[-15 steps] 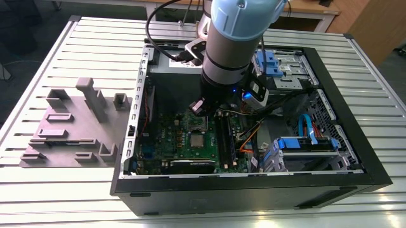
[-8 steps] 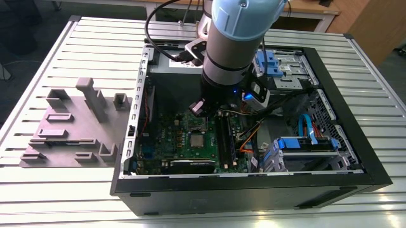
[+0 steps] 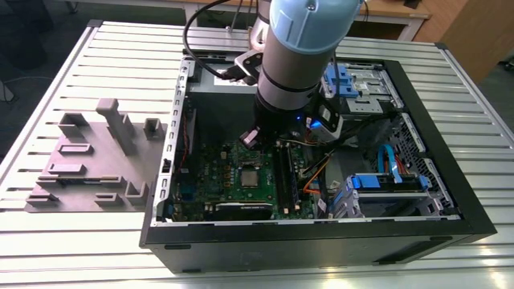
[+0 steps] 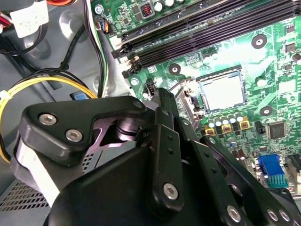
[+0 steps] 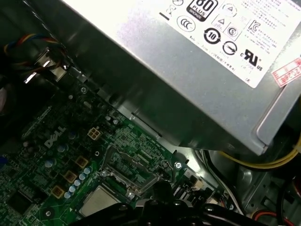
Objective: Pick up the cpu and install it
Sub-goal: 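Close the cpu cover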
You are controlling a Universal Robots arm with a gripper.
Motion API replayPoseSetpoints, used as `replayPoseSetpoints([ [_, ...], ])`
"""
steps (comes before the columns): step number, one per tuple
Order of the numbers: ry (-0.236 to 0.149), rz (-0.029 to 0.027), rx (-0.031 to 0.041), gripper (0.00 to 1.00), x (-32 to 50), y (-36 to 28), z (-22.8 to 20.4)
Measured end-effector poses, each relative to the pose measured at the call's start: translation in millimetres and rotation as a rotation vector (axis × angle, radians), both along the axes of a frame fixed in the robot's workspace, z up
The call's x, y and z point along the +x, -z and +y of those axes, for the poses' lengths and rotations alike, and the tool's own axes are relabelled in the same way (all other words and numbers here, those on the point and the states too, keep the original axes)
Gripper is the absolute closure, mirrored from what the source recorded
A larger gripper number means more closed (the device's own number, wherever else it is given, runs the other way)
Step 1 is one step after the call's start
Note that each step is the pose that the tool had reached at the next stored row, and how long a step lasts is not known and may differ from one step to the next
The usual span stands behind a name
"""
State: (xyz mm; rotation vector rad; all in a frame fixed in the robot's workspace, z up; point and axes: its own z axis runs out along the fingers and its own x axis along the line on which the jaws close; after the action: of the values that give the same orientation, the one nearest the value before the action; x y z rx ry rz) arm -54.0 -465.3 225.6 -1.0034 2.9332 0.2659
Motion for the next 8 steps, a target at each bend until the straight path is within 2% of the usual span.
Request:
replayPoseSetpoints([
  [8,-0.002,0.0068,0.0,0.9,2.1,-0.1,-2.9],
])
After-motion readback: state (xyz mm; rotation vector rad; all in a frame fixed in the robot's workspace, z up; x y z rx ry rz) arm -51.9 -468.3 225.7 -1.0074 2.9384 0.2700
